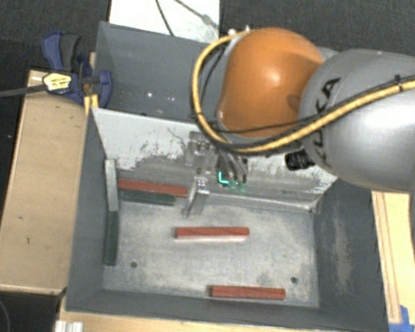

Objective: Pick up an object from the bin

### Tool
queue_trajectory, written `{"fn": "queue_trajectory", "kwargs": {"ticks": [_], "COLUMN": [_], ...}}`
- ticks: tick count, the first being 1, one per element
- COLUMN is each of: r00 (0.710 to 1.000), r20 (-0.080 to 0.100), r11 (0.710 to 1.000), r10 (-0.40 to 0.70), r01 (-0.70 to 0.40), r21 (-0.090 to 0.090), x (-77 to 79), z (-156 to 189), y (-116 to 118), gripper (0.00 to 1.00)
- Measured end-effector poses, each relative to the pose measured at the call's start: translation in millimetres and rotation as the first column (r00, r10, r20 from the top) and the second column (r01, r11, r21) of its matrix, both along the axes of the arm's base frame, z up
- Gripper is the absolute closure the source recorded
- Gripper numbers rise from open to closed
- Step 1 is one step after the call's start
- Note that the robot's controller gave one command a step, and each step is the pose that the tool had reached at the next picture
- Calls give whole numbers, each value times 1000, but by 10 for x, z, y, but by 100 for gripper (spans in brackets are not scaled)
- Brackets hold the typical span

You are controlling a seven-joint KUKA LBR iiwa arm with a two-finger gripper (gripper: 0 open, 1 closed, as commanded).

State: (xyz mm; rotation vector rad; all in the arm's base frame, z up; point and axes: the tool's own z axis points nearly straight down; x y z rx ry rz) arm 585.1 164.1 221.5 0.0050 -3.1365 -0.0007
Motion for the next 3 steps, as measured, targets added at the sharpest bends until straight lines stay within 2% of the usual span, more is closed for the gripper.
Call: {"fn": "queue_trajectory", "kwargs": {"ticks": [1,2,3], "r00": [943,944,926], "r20": [1,7,16], "r11": [943,944,926], "r10": [333,329,378], "r01": [-333,-329,-378], "r21": [0,0,-2], "x": [54,69,-222], "z": [-1541,-1506,-121], "y": [-735,-715,-530], "gripper": [0,100,100]}}
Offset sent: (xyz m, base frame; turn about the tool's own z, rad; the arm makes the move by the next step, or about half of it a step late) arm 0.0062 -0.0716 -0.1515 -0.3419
